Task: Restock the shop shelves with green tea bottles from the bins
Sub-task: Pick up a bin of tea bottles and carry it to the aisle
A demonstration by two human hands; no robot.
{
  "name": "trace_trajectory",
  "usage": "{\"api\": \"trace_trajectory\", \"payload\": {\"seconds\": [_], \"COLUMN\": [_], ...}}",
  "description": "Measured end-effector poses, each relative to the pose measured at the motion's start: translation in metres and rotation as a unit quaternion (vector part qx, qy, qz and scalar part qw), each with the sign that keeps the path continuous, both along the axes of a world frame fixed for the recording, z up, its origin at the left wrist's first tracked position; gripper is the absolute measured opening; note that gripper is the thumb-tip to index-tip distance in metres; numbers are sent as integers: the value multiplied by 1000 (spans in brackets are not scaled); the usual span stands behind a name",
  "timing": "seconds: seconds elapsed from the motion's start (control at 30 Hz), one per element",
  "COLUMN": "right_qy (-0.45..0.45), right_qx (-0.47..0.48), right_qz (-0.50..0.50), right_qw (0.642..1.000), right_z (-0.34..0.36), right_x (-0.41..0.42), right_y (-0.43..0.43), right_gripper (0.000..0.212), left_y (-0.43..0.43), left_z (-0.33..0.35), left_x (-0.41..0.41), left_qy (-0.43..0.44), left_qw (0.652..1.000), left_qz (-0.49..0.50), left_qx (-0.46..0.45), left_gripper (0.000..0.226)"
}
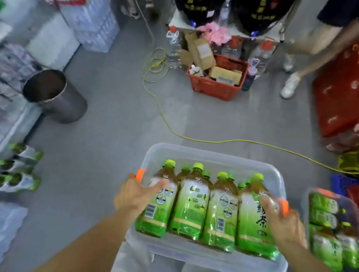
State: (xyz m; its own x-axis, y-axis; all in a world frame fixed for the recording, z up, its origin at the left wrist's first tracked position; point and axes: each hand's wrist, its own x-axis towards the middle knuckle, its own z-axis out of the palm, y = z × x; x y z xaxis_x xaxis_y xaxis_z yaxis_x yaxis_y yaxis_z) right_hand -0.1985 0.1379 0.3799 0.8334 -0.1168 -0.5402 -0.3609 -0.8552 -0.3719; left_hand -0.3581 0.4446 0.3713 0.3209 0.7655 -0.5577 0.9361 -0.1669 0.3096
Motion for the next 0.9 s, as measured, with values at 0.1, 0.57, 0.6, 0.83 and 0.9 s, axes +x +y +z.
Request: {"api": "trace_trajectory", "payload": {"seconds": [0.1,0.57,0.6,0.83,0.9], "right_qy": [0,7,4,-7,-2], "right_qx": [4,25,30,35,41], "right_qz": [67,278,287,368,381], "right_qw": [998,960,958,929,923], "right_z": [4,4,5,1,-6], "right_x": [-10,-76,-77,-68,-61], "right_y": [70,420,444,623,675], "right_gripper": [98,79,79,80,81], "left_y": [50,297,312,428,468], "left_z": [6,9,9,4,-1], "left_x": [-45,-222,-229,-252,-253], "left_qy": [-3,-55,-60,-57,-66], "left_qw": [998,958,953,923,917], "left_qz": [67,280,297,379,393], "left_qx": [-12,-20,-20,-15,-17], "left_gripper": [96,102,102,109,114]}}
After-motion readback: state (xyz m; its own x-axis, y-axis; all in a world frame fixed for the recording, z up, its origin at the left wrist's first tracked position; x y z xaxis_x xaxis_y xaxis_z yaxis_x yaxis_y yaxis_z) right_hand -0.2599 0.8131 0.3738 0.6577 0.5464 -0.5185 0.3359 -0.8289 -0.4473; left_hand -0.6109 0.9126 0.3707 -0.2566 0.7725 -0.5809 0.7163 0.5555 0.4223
